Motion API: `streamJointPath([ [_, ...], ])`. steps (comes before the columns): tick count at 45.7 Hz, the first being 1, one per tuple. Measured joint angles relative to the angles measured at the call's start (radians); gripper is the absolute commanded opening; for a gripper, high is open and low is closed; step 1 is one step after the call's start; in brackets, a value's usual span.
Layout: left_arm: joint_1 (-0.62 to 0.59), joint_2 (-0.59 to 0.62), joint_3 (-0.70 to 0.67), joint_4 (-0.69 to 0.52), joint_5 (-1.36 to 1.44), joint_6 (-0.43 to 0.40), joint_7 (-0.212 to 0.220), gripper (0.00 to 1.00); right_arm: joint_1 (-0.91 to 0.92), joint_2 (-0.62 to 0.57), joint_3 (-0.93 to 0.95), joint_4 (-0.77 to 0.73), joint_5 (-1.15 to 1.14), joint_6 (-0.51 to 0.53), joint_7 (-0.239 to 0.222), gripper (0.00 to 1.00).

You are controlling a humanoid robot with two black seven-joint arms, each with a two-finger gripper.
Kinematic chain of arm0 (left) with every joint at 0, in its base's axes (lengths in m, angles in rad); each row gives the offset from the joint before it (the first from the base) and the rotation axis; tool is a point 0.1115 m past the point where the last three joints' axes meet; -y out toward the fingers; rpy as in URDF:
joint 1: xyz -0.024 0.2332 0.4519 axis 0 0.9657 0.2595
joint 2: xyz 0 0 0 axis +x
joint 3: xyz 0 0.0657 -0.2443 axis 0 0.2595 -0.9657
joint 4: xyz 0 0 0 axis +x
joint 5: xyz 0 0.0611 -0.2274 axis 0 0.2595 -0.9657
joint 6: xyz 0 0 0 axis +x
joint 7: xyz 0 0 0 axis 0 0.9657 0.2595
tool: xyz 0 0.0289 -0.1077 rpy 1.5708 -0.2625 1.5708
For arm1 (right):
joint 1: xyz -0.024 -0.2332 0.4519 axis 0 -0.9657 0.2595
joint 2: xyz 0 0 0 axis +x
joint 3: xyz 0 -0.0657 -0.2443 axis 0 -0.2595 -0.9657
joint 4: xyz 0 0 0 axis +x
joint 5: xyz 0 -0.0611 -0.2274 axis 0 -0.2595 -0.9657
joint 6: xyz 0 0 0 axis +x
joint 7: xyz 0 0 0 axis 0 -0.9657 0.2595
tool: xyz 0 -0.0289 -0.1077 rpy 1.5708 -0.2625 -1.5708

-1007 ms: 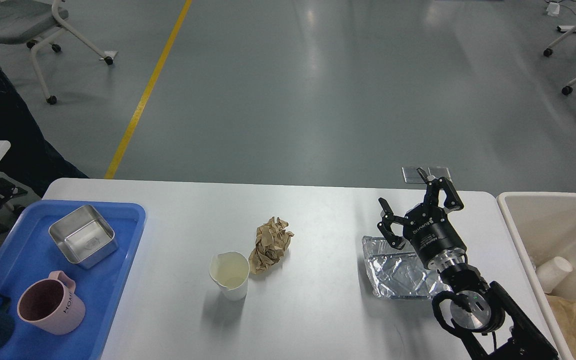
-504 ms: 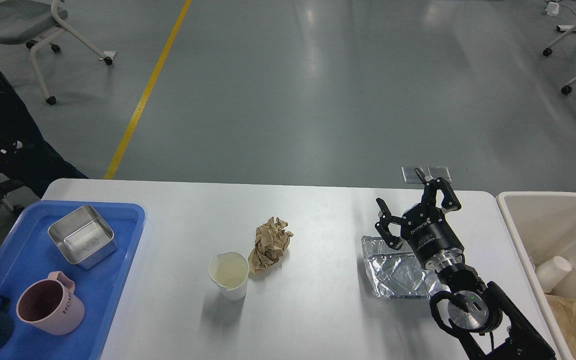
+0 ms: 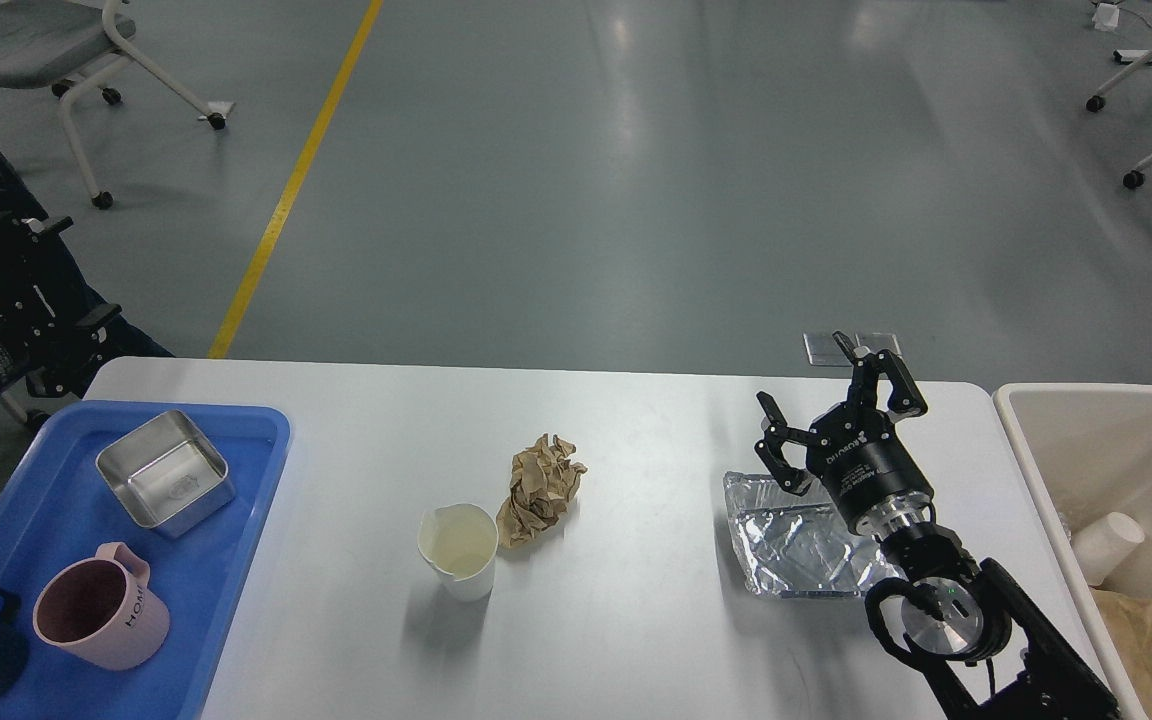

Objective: Tidy desktop
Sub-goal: 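Raise the left gripper away from the blue tray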

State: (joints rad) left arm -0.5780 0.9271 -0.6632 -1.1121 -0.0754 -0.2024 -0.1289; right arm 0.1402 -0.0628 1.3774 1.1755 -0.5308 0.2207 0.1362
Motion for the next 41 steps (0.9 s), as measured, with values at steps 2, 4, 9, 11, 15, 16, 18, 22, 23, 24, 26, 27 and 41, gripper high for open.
streamJointPath([
  [2, 0.013, -0.02, -0.026, -0.003, -0.001, 0.003, 0.0, 0.92, 0.002, -0.005, 0.0, 0.0, 0.0, 0.0, -0.001, 1.0],
  [4, 0.024, -0.042, -0.047, -0.003, -0.001, 0.005, -0.001, 0.92, 0.004, -0.01, -0.001, 0.0, 0.0, 0.0, -0.001, 1.0],
  [9, 0.043, -0.113, -0.089, 0.013, 0.009, 0.006, -0.004, 0.93, 0.008, -0.025, -0.019, 0.0, 0.0, 0.0, -0.002, 1.0],
  [11, 0.047, -0.147, -0.113, 0.025, 0.016, 0.007, -0.004, 0.93, 0.01, -0.034, -0.025, 0.0, 0.0, -0.002, -0.003, 1.0],
  [15, 0.049, -0.206, -0.168, 0.05, 0.031, 0.016, -0.005, 0.95, 0.012, -0.058, -0.032, -0.002, 0.0, -0.009, -0.004, 1.0],
  [16, 0.049, -0.218, -0.18, 0.056, 0.033, 0.021, -0.005, 0.96, 0.013, -0.064, -0.033, -0.002, 0.0, -0.009, -0.004, 1.0],
  [18, 0.05, -0.242, -0.2, 0.063, 0.035, 0.034, -0.002, 0.96, 0.013, -0.079, -0.034, -0.002, 0.0, -0.011, -0.004, 1.0],
  [22, 0.05, -0.279, -0.22, 0.07, 0.037, 0.063, 0.003, 0.96, 0.015, -0.127, -0.038, -0.002, 0.0, -0.012, -0.005, 1.0],
  [23, 0.05, -0.285, -0.221, 0.071, 0.037, 0.067, 0.004, 0.96, 0.016, -0.14, -0.041, -0.002, 0.0, -0.012, -0.006, 1.0],
  [24, 0.05, -0.29, -0.221, 0.071, 0.038, 0.07, 0.004, 0.96, 0.018, -0.155, -0.046, -0.002, 0.0, -0.012, -0.007, 1.0],
  [26, 0.05, -0.299, -0.221, 0.072, 0.038, 0.074, 0.004, 0.96, 0.025, -0.191, -0.067, -0.002, 0.0, -0.012, -0.008, 1.0],
  [27, 0.05, -0.302, -0.221, 0.072, 0.038, 0.075, 0.004, 0.96, 0.029, -0.208, -0.078, -0.002, -0.001, -0.012, -0.009, 1.0],
  [41, 0.101, -0.389, -0.272, 0.068, 0.031, 0.136, -0.05, 0.96, 0.097, -0.481, -0.235, 0.004, -0.063, -0.011, -0.01, 1.0],
])
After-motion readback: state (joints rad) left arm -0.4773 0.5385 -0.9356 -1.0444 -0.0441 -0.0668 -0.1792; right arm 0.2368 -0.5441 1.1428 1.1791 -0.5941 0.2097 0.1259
